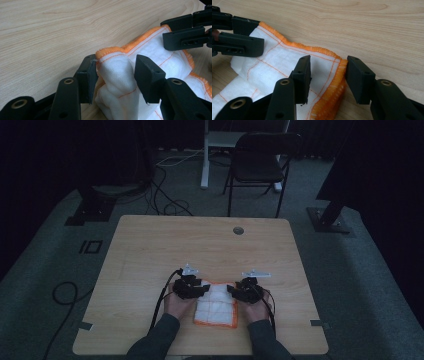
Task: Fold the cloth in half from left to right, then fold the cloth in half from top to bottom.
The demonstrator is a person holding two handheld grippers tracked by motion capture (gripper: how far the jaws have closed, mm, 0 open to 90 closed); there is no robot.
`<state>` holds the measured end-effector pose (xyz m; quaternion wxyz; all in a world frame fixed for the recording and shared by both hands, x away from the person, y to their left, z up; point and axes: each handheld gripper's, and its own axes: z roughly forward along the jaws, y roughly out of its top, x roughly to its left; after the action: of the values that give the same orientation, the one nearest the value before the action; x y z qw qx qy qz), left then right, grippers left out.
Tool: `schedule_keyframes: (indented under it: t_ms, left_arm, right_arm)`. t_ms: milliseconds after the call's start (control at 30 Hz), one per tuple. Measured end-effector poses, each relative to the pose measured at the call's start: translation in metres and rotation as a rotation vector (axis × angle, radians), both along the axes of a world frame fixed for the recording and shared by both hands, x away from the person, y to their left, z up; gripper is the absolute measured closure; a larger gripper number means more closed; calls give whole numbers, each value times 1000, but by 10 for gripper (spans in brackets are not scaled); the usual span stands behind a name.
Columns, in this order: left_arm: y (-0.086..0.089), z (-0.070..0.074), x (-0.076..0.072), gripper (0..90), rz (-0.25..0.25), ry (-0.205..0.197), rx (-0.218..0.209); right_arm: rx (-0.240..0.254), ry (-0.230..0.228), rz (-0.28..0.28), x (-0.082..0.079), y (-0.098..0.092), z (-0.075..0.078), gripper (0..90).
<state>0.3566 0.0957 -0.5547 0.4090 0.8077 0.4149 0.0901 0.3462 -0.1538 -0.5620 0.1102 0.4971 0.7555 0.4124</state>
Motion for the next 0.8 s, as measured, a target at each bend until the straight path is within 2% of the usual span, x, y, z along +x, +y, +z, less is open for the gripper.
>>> schedule_keyframes:
  t_ms: [333, 500, 533, 567, 700, 800]
  left_arm:
    - [0, 0, 1, 551, -5, 5, 0]
    - [0, 1, 0, 621, -12, 7, -4]
    - [0, 1, -1, 621, -23, 9, -12]
    - [0, 1, -1, 682, -21, 7, -13]
    - [-1, 4, -3, 792, -29, -9, -17]
    - [-2, 6, -5, 843, -40, -15, -22]
  right_arm:
    - [-2, -6, 1, 1, 0, 0, 551]
    - [3, -3, 4, 0, -1, 0, 582]
    - [3, -4, 8, 0, 0, 0, 597]
    - [10, -3, 15, -1, 0, 0, 649]
    - [20, -9, 30, -3, 0, 2, 773]
    - [-5, -35, 52, -5, 2, 4, 814]
